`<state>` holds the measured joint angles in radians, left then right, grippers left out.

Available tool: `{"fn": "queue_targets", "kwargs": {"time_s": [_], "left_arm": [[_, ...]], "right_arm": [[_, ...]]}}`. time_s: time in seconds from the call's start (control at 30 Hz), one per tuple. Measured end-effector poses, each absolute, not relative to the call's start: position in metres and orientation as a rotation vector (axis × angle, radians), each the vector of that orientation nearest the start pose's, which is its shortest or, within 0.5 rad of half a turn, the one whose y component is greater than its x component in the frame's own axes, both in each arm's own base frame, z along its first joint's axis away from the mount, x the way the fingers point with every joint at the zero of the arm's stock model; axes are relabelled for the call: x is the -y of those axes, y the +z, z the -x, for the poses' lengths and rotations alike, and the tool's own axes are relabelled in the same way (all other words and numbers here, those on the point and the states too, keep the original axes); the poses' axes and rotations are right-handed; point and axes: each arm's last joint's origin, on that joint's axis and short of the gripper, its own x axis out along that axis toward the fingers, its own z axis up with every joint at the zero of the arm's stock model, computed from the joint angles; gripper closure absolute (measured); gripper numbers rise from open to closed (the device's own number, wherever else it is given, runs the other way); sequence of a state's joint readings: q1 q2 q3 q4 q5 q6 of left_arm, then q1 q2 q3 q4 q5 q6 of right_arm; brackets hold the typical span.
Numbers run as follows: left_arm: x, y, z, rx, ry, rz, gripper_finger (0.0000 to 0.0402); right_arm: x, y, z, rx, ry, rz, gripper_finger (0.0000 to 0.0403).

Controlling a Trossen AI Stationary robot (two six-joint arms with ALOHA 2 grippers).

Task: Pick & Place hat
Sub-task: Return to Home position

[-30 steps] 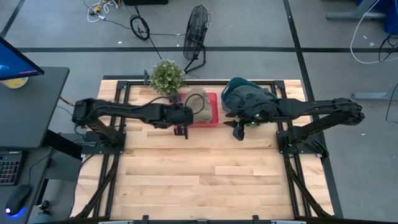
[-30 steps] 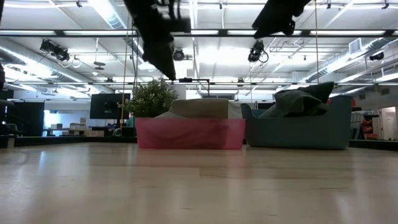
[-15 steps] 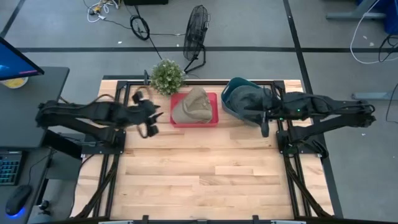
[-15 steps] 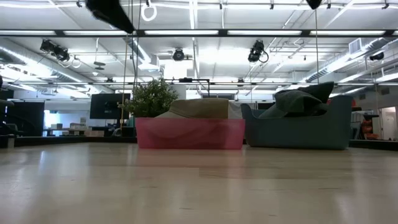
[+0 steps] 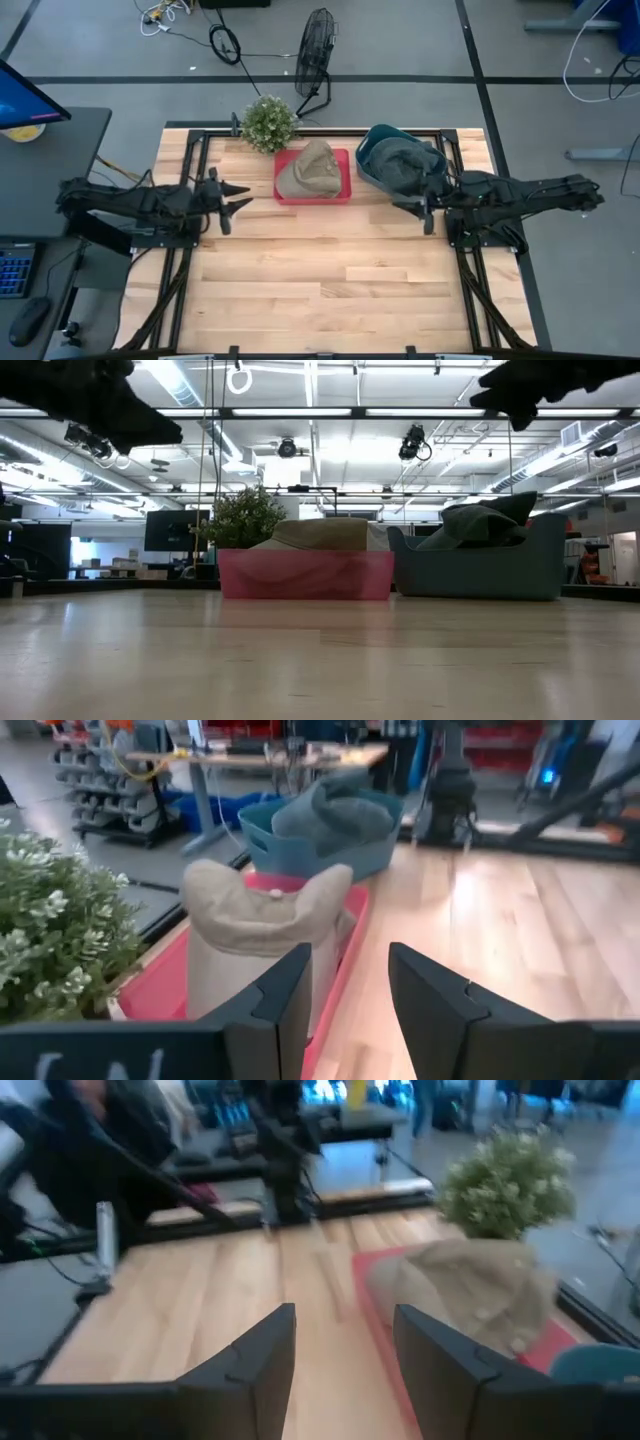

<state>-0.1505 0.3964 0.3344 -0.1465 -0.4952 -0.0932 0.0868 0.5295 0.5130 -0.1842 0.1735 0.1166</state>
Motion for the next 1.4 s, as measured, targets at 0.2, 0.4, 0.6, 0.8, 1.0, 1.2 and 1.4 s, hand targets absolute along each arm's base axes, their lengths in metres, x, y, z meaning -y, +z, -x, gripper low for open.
{"fn": "queue_targets", "kwargs": {"time_s": [0.2,0.4,0.6,0.8,1.0,1.2,1.4], "left_arm": [[0.002,0.206,-0.104,-0.104,0.35,0.052,0.0264],[0.001,0.195,-0.098,-0.043,0.347,0.063,0.0264],[0.003,0.196,-0.094,-0.024,0.258,0.032,0.0264],[0.005,0.196,-0.094,-0.024,0.189,0.026,0.0264],[0.005,0.197,-0.094,-0.011,0.177,-0.01,0.0264],[0.005,0.198,-0.095,-0.007,0.177,-0.012,0.0264],[0.006,0.188,-0.097,-0.013,0.145,0.034,0.0264]], "right_arm": [[-0.004,0.248,-0.112,-0.039,-0.083,-0.084,0.023],[-0.003,0.222,-0.099,0.031,-0.082,-0.097,0.023],[-0.002,0.205,-0.093,0.067,-0.077,-0.097,0.023],[-0.003,0.187,-0.093,0.095,-0.041,-0.077,0.023],[-0.004,0.177,-0.096,0.099,-0.04,-0.057,0.023],[-0.004,0.177,-0.096,0.099,-0.039,-0.064,0.023],[-0.004,0.176,-0.096,0.091,-0.026,-0.07,0.023]]}}
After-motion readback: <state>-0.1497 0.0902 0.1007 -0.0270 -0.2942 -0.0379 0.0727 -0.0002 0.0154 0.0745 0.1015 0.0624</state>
